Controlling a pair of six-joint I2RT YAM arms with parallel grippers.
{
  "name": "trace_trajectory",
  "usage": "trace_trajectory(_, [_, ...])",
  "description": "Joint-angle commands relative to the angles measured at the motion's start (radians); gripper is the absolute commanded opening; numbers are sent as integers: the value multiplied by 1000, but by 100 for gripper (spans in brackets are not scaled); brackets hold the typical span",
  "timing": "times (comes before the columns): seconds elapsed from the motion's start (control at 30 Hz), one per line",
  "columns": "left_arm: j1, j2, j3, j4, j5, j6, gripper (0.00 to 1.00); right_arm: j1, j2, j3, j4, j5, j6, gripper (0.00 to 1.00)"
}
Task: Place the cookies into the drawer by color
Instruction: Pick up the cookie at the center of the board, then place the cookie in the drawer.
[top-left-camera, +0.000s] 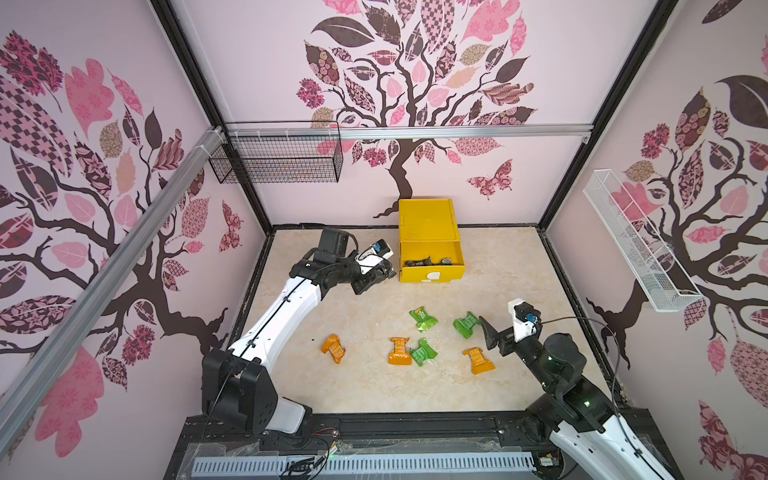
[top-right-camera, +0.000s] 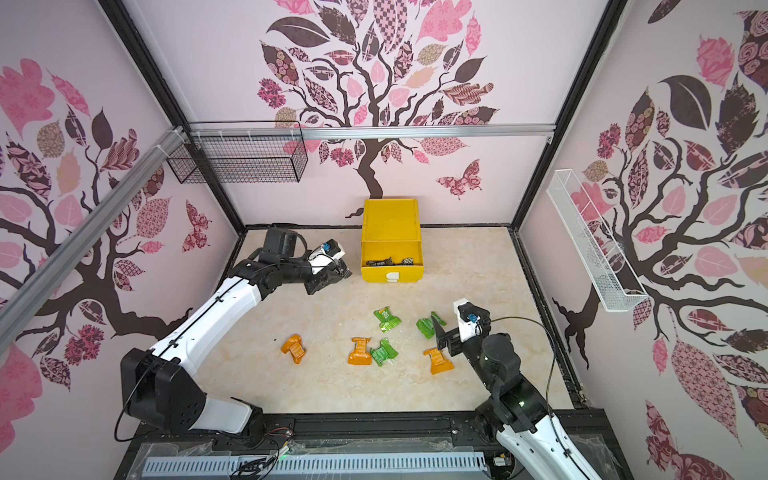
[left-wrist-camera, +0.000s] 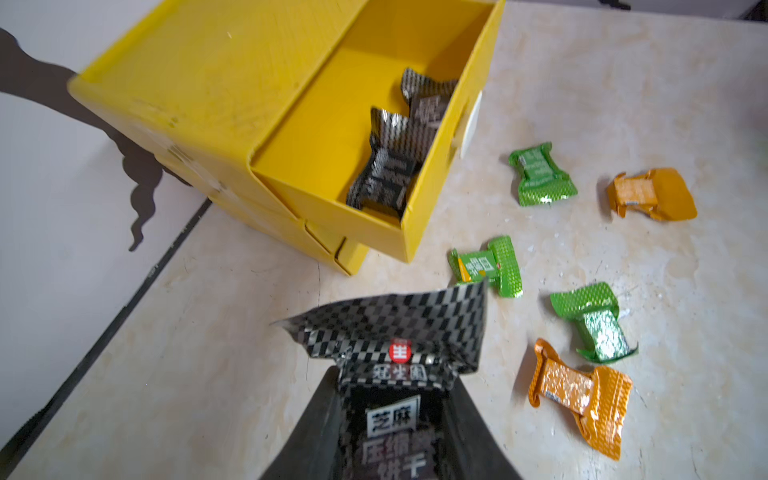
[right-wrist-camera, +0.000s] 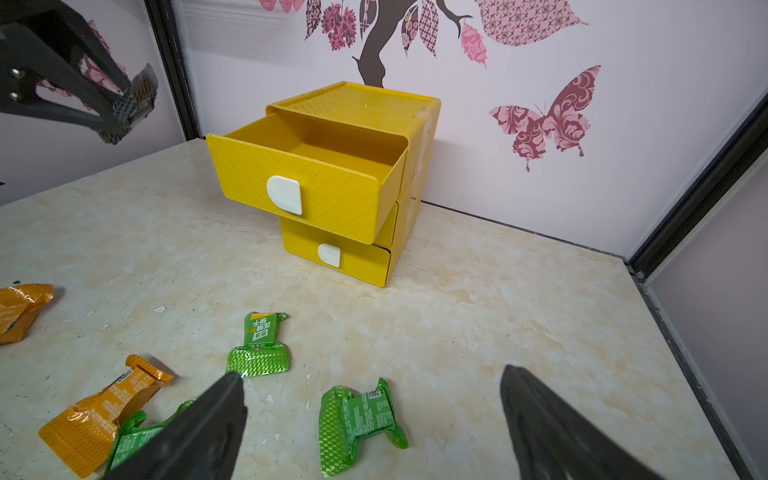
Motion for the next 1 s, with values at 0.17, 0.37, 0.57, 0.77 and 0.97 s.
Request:
trace_trajectory(0.17, [-84,98,178,64,0,-134,9,-3,-15,1,18,4,-13,99])
trace_trajectory(0.37, [-162,184,273,89,-63,-141,8,-2,-18,0,18,7,-16,99])
trace_trajectory(0.57, [-207,281,372,97,-100,-175,8,-3,-21,0,16,9,-16,99])
trace_trajectory(0.77, [-229,358,446,95,-111,-190,9,-4,-24,-1,17,10,-18,99])
trace_trajectory(0.97, [-245,418,485,94,-129,-180,9,-3,-31,-4,21,7,-18,99])
